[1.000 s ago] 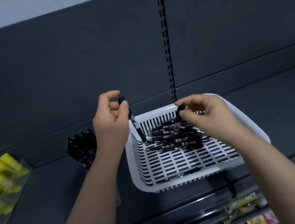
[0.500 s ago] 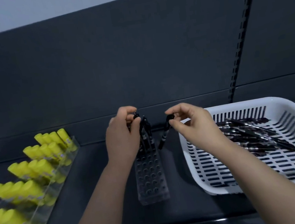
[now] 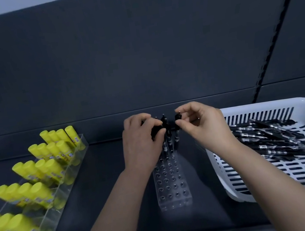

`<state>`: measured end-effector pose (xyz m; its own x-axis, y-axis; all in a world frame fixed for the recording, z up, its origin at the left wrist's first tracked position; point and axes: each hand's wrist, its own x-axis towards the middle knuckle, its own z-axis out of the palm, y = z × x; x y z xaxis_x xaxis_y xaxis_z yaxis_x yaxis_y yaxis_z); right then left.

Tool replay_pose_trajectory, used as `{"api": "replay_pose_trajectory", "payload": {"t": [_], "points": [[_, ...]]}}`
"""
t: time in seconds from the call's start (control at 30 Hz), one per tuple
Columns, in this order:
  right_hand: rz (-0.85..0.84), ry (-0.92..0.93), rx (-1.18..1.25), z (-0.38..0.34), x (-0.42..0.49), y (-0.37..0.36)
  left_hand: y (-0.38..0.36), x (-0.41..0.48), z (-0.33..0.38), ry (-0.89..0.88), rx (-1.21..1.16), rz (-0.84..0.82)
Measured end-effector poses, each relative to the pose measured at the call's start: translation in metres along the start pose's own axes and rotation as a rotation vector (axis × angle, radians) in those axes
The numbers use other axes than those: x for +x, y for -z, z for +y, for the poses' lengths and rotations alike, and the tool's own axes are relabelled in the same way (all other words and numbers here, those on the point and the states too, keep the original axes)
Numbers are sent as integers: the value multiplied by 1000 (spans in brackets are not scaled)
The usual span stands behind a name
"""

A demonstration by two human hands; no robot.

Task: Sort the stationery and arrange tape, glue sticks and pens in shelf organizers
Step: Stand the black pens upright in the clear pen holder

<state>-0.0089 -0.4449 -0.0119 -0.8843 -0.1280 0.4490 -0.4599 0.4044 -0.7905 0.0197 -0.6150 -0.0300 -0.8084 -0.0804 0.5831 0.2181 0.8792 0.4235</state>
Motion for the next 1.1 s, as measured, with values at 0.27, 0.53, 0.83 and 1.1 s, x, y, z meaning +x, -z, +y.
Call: {"api": "replay_pose_trajectory", "payload": {"t": [0.27,0.53,0.83,1.1], "points": [[-7,8,-53,-6,4,-14,5,-3,-8,71,-89,-40],[-133,-39,-286,-1,-1,-27,7,0,0,16,-38,-100],[-136,-112,-289,1,-7,-23,19,-14,-12,69,-87,12],[-84,-36,-576,2,-19,-6,34,-18,5,25,-47,99]]}}
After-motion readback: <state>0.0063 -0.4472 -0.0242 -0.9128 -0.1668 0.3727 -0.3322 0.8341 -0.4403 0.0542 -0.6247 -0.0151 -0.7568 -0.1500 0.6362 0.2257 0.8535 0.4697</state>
